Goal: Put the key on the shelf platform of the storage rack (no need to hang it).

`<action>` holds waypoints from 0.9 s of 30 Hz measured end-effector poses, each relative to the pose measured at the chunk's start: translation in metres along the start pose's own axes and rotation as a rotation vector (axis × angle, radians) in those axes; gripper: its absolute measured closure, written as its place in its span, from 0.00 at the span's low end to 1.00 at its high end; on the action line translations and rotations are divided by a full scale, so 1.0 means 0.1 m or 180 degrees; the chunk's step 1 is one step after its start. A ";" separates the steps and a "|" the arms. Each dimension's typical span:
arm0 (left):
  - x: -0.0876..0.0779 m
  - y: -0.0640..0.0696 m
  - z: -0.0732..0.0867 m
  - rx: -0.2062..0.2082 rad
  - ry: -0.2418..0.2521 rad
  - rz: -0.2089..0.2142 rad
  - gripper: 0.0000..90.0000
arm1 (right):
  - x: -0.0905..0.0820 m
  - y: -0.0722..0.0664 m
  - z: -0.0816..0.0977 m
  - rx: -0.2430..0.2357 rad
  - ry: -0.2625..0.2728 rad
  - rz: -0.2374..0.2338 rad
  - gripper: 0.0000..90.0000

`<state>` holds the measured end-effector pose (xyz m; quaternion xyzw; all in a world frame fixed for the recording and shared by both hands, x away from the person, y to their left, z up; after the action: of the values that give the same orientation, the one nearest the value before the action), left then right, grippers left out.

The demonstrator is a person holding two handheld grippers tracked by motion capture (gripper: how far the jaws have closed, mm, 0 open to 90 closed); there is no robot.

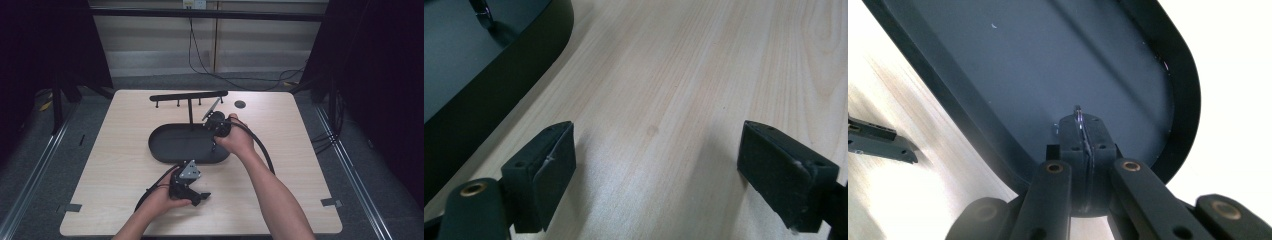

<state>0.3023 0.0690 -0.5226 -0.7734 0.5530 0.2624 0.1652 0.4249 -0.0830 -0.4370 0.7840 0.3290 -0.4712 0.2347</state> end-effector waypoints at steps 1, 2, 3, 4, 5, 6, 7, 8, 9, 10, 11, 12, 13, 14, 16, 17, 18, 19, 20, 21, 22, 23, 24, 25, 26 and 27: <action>0.00 0.00 0.00 -0.0002 0.0000 0.0001 0.17 | 0.01 0.00 0.01 0.0002 -0.0019 0.0003 0.99; 0.00 0.00 0.00 -0.0001 0.0001 0.0000 0.17 | 0.01 0.00 0.02 -0.0007 -0.0051 0.0024 0.99; 0.00 0.00 0.00 0.0001 -0.0002 0.0002 0.17 | 0.01 0.00 0.02 -0.0007 -0.0051 0.0024 0.99; 0.00 0.00 0.00 -0.0002 -0.0001 0.0001 0.17 | 0.03 0.01 0.04 0.0006 -0.0053 0.0016 0.99; 0.00 0.00 0.00 -0.0001 -0.0002 0.0002 0.17 | 0.03 0.01 0.04 0.0006 -0.0053 0.0016 0.99; 0.00 0.00 0.00 -0.0002 -0.0002 -0.0007 0.17 | 0.03 0.01 0.04 0.0013 -0.0056 0.0018 0.99; 0.00 0.00 0.00 0.0000 -0.0003 -0.0007 0.17 | 0.04 0.01 0.05 0.0005 -0.0054 0.0015 0.99; 0.00 0.00 0.00 0.0000 0.0000 -0.0008 0.17 | 0.05 0.01 0.05 0.0010 -0.0045 0.0015 0.99; 0.00 0.00 0.00 -0.0002 -0.0001 -0.0007 0.17 | 0.05 0.01 0.05 0.0016 -0.0033 0.0017 0.99; 0.00 0.00 0.00 -0.0002 -0.0001 -0.0007 0.17 | 0.05 0.01 0.05 0.0007 -0.0027 0.0021 0.99; 0.00 0.00 0.00 -0.0002 -0.0001 -0.0007 0.17 | 0.05 0.01 0.05 0.0007 -0.0027 0.0021 0.99; 0.00 0.00 0.00 0.0001 0.0000 -0.0008 0.17 | 0.05 0.01 0.05 0.0012 -0.0028 0.0022 0.99; 0.00 0.00 0.00 0.0001 0.0000 -0.0009 0.17 | 0.06 0.01 0.05 0.0011 -0.0033 0.0023 0.99; 0.00 0.00 0.00 0.0001 0.0000 -0.0009 0.17 | 0.06 0.01 0.05 0.0013 -0.0037 0.0025 0.98; 0.00 0.00 0.00 0.0001 -0.0002 -0.0007 0.17 | 0.06 0.01 0.05 0.0011 -0.0051 0.0033 0.98; 0.00 0.00 0.00 0.0001 0.0001 -0.0008 0.17 | 0.08 0.01 0.07 -0.0031 -0.0074 0.0047 0.99; 0.00 0.00 0.00 0.0002 -0.0001 -0.0008 0.17 | 0.08 0.01 0.07 -0.0031 -0.0074 0.0047 0.99; 0.00 0.00 0.00 0.0000 0.0010 -0.0013 0.17 | 0.10 0.01 0.08 -0.0040 -0.0103 0.0042 0.99; 0.00 0.00 0.00 0.0000 0.0010 -0.0013 0.17 | 0.10 0.01 0.08 -0.0040 -0.0103 0.0042 0.99; 0.00 0.00 0.00 0.0001 0.0007 -0.0011 0.17 | 0.14 0.01 0.10 -0.0036 -0.0124 0.0032 0.99; 0.00 0.00 0.00 0.0000 0.0008 -0.0012 0.17 | 0.15 0.01 0.11 -0.0031 -0.0136 0.0024 0.99; 0.00 0.00 0.00 0.0000 0.0008 -0.0012 0.17 | 0.15 0.01 0.11 -0.0031 -0.0136 0.0024 0.99; 0.00 0.00 0.00 -0.0002 0.0008 -0.0012 0.17 | 0.19 0.00 0.12 -0.0034 -0.0152 0.0020 0.99; 0.00 0.00 0.00 0.0000 0.0010 -0.0014 0.17 | 0.20 -0.01 0.12 -0.0033 -0.0162 0.0006 0.99; 0.00 0.00 0.00 0.0001 0.0009 -0.0014 0.17 | 0.20 -0.01 0.12 -0.0033 -0.0162 0.0006 0.99; 0.00 0.00 0.00 0.0002 0.0009 -0.0013 0.17 | 0.21 -0.01 0.13 -0.0024 -0.0150 -0.0004 0.99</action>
<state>0.3023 0.0689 -0.5228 -0.7749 0.5516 0.2608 0.1651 0.4238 -0.0847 -0.4616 0.7717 0.3256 -0.4884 0.2450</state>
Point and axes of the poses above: each handheld gripper's, and its own axes: x roughly forward along the jaws, z roughly out of its underside, y roughly to its right, the point moved 2 cm from there along x, roughly forward along the jaws, and after that the axes turned 7 degrees about y, right-handed, at the moved point
